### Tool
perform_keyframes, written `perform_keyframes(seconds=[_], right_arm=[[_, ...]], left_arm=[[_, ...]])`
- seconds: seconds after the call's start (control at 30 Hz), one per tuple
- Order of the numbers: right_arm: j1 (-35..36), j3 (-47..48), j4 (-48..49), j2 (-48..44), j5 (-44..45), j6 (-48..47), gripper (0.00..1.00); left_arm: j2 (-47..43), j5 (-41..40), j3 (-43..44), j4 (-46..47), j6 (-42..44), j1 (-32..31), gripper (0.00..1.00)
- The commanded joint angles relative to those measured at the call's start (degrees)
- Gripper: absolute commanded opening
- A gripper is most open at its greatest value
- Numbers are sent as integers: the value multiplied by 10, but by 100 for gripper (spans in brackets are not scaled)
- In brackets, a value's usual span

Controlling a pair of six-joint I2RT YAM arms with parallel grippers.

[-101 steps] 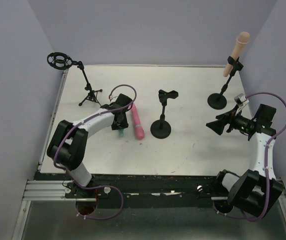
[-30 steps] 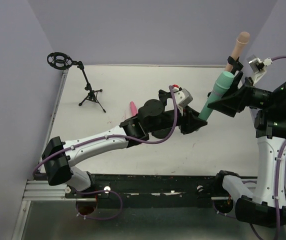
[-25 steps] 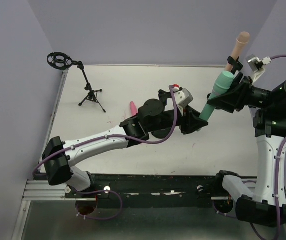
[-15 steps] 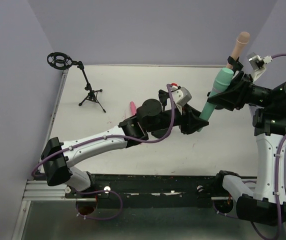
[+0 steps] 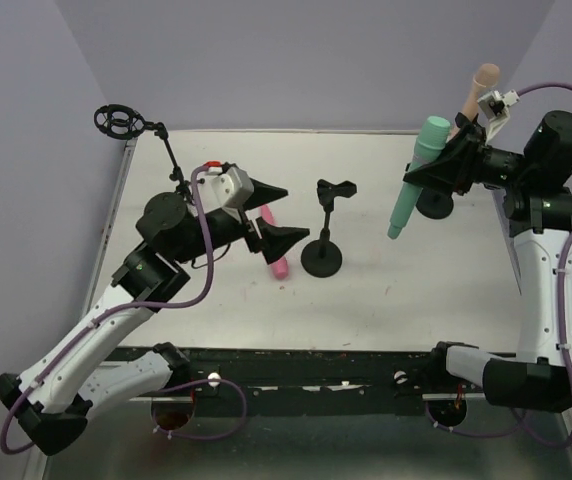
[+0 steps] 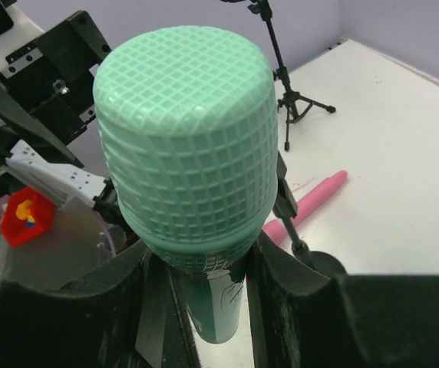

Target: Attach the microphones to the stand

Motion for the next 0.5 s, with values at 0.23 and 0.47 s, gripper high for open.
perform_keyframes(seconds=[0.23,0.47], right_arm=[[89,115,-247,89,145,-387,22],[113,76,-192,92,100,-409,23]], left_arm=[[16,149,-90,-53,274,108,99],[132,190,-47,59,320,136,99]])
